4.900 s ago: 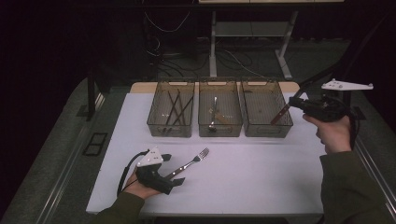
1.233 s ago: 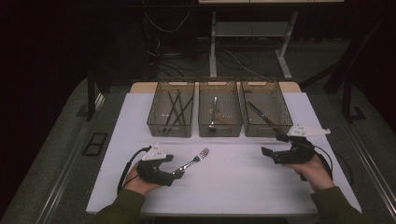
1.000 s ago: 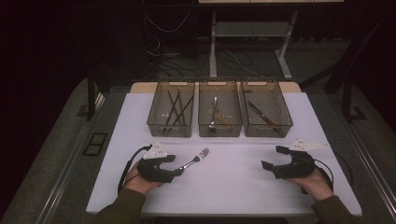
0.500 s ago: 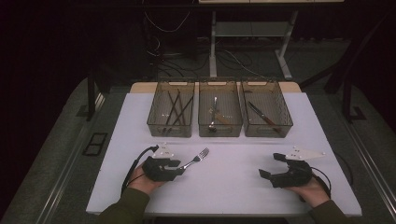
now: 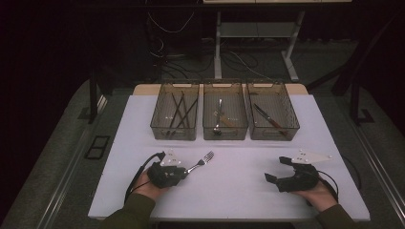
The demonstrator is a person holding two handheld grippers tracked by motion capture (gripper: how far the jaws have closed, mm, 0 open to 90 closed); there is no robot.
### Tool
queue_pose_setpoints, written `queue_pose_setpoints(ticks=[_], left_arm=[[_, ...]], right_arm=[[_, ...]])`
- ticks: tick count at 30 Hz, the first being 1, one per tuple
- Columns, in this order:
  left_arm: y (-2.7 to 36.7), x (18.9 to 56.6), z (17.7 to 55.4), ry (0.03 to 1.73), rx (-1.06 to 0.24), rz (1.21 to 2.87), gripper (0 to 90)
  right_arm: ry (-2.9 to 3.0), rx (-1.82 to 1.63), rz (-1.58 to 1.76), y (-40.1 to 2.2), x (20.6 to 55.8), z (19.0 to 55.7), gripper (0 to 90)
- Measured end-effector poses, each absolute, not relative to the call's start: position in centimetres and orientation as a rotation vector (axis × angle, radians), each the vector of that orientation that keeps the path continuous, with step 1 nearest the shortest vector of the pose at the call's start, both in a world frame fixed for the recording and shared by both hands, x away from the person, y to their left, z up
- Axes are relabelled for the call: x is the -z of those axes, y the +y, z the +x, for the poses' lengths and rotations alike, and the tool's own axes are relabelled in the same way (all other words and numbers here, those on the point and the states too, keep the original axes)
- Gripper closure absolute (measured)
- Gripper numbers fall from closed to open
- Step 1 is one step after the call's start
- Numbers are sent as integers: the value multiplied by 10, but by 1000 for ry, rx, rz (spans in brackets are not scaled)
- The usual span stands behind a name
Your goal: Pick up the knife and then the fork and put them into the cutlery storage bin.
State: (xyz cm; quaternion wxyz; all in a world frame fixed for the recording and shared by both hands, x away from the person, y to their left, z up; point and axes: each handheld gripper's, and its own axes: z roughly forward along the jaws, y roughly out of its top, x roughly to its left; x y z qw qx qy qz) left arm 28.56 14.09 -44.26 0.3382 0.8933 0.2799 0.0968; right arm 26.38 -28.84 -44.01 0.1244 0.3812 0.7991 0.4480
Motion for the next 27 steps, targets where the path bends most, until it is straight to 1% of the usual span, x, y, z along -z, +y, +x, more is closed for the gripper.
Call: queue_pose_setpoints(ticks=[9,18,19,20,22,23,24,25,27], left_arm=[[135,437,284,730,-279,2338,764],[118,416,282,679,-272,2269,764],[115,415,281,678,-264,2263,764],[112,414,281,668,-262,2261,764],[106,412,281,652,-261,2261,764],[103,412,281,646,-259,2259,764],[100,411,282,641,-256,2253,764],[98,409,282,639,-254,2248,764],[93,407,283,632,-251,2240,764]], right_arm=[[2332,-1324,1129,-286,438,266,102],[2329,-1402,1135,-274,423,279,105],[2331,-1406,1134,-272,421,280,140],[2337,-1415,1131,-269,419,282,156],[2330,-1433,1132,-263,416,287,157],[2332,-1436,1139,-259,415,290,171],[2340,-1451,1138,-256,414,293,213],[2346,-1469,1123,-252,413,295,232],[2355,-1491,1126,-245,412,300,237]])
